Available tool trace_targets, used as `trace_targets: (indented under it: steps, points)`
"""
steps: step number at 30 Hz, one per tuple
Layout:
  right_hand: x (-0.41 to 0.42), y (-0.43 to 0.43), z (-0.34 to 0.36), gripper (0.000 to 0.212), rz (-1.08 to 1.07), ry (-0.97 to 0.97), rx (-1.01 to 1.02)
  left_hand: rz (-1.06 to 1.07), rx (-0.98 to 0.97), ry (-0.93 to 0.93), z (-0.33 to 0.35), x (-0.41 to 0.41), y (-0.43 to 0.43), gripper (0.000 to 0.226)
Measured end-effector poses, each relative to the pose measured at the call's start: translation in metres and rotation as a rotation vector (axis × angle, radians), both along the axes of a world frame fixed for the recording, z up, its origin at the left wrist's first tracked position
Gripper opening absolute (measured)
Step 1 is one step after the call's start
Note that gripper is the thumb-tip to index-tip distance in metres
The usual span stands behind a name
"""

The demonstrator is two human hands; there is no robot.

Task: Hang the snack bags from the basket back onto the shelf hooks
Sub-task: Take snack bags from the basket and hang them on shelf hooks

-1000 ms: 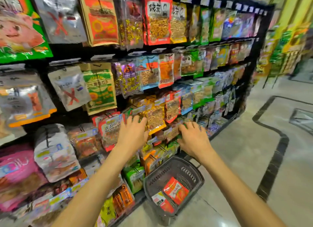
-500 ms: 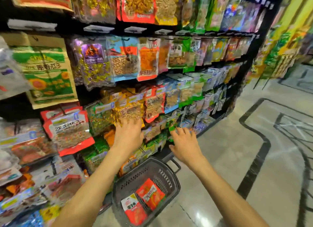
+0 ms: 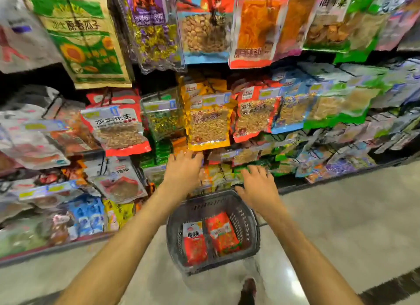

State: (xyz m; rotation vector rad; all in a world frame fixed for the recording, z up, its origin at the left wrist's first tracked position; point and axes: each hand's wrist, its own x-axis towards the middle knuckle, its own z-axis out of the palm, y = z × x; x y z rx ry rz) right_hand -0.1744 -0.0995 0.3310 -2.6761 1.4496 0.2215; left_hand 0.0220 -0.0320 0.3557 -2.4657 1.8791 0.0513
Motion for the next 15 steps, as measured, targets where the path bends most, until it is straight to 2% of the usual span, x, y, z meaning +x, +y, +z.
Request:
trace_targets:
  steps: [4,10,15]
  points:
    - [-0.007,-0.041,-0.025,0.053,0.182,0.004,0.022,0.186,-0.017,0.041,-0.032,-0.014,-0.007,0.049]
    - [-0.019,-0.083,-0.082,0.052,0.317,0.088,0.125,0.390,0.164,0.120,-0.096,-0.041,0.004,0.047]
    - [-0.020,-0.096,-0.155,0.048,0.349,0.128,0.205,0.437,0.306,0.183,-0.162,-0.047,0.006,0.050]
